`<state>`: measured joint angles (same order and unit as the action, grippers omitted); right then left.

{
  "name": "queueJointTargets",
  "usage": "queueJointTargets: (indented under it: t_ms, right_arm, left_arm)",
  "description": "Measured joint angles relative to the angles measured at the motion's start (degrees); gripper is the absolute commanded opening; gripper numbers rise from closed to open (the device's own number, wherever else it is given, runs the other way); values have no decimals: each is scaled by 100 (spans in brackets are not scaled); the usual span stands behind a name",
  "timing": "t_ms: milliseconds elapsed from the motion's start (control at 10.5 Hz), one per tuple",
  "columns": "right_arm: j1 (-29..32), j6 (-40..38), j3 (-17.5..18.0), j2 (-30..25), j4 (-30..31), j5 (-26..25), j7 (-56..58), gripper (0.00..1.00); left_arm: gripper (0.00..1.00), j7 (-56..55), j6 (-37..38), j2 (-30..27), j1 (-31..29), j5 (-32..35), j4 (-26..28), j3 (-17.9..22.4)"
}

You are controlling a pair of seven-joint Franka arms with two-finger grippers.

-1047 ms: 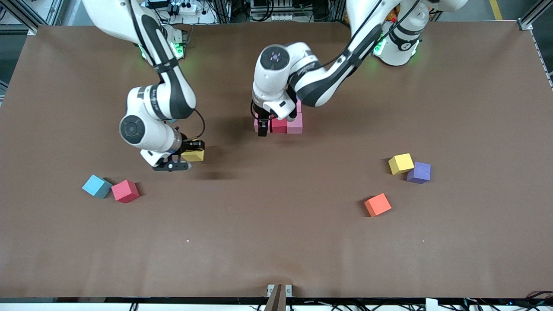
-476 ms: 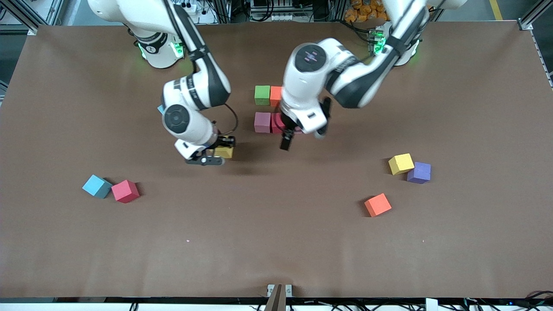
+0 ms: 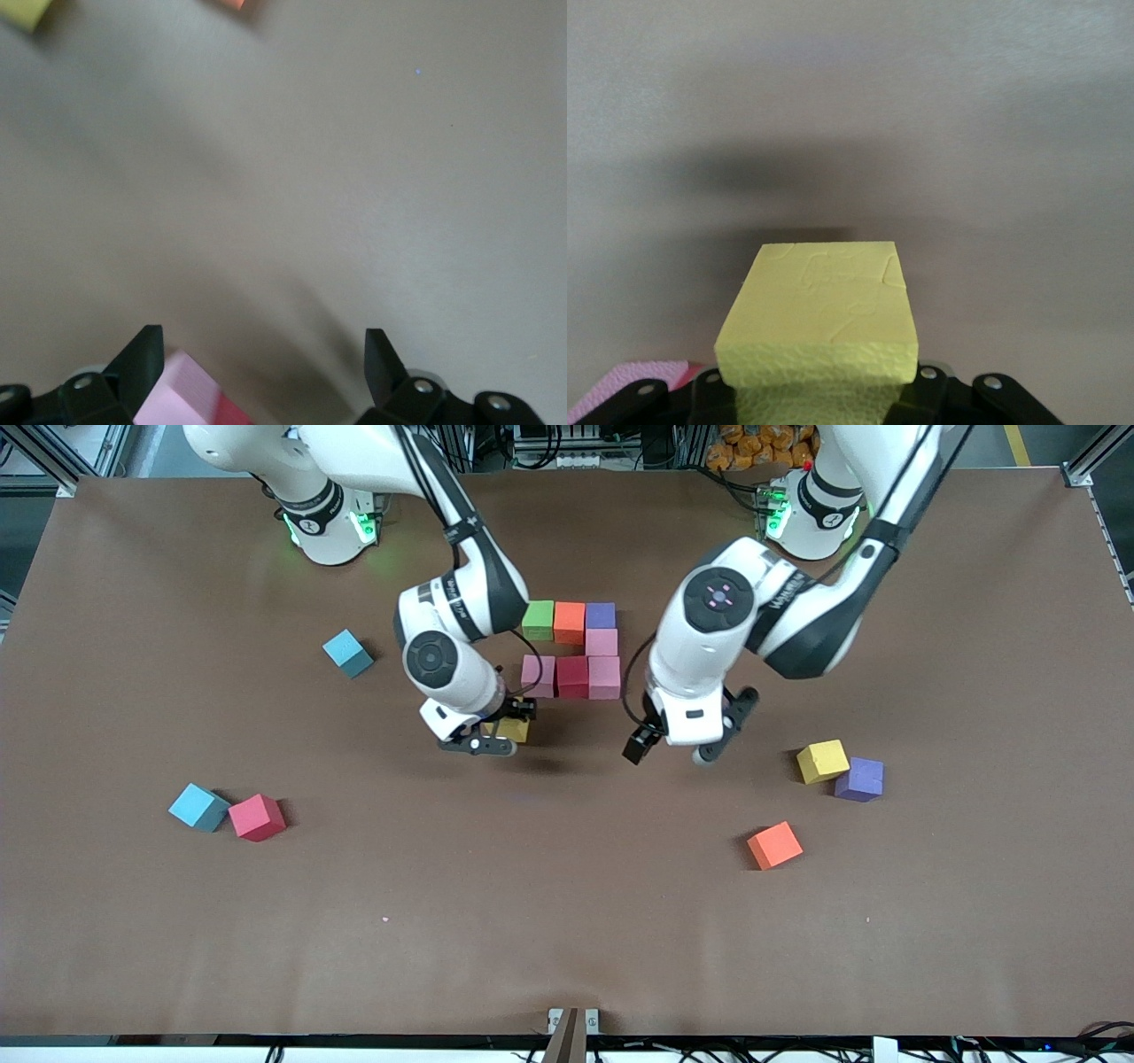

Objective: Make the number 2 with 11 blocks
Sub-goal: 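Set yellow by the column with the right gripper while the left reaches orange, then grasp the orange cube with the left gripper while the right reaches pink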

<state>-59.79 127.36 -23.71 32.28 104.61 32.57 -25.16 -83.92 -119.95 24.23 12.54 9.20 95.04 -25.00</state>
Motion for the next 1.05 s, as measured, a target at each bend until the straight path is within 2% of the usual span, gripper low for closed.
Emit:
queueJointTargets:
  t_ms: [190,476,761,1047]
  right_arm:
    - [-165,8,2,287,-202,1,-190,42]
    - [-422,76,4,505,-250,2,-275,45]
    - [-598,77,3,550,-256,2,-391,48]
    - [-608,71,-4,592,-214,-9,-392,48]
  left_arm:
    - [100,1607,65,11,-225,0,41,173]
    - [100,3646,60,178,-286,0,92,751]
    - [100,4696,-16,422,-294,0,7,1153]
    - [100,5330,-31,740,-290,0,-410,1469]
